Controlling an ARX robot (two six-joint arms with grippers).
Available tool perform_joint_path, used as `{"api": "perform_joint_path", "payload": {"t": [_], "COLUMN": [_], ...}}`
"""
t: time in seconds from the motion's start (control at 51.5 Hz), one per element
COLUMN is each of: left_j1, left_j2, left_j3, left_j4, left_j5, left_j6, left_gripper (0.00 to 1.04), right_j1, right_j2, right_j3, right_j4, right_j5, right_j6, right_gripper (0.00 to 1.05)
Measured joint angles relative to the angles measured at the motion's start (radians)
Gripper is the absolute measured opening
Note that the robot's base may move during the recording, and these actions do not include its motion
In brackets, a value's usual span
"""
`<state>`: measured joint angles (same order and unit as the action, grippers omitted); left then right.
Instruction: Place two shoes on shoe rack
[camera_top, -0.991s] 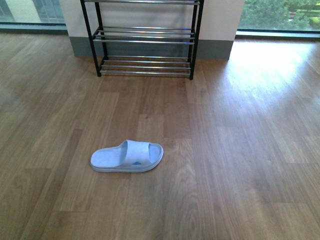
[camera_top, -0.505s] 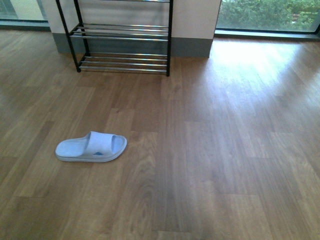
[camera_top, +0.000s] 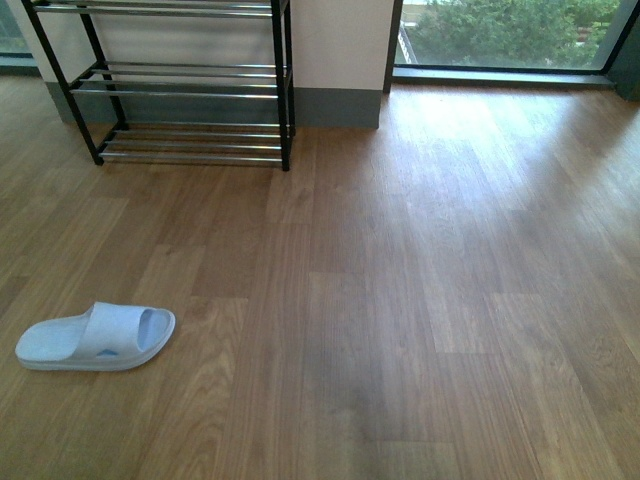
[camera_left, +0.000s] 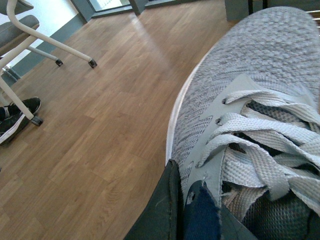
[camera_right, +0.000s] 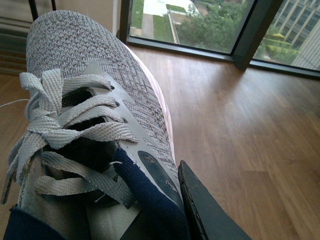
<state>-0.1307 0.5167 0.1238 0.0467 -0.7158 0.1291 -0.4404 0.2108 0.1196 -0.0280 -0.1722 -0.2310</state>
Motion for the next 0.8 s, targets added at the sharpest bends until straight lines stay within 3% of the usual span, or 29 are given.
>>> {"api": "perform_joint_path", "payload": {"t": [0.797], "left_j1": [0.0], "left_j2": [0.0], "left_j3": [0.0], "left_j4": [0.0], "left_j5": [0.002], "left_j6": [0.0], "left_gripper": [0.02], "right_j1": [0.0], "right_j2": [0.001], "right_j3": [0.0], "right_j4": [0.0], "right_j5": [0.003], "right_j6": [0.0], "right_gripper": [0.01]}}
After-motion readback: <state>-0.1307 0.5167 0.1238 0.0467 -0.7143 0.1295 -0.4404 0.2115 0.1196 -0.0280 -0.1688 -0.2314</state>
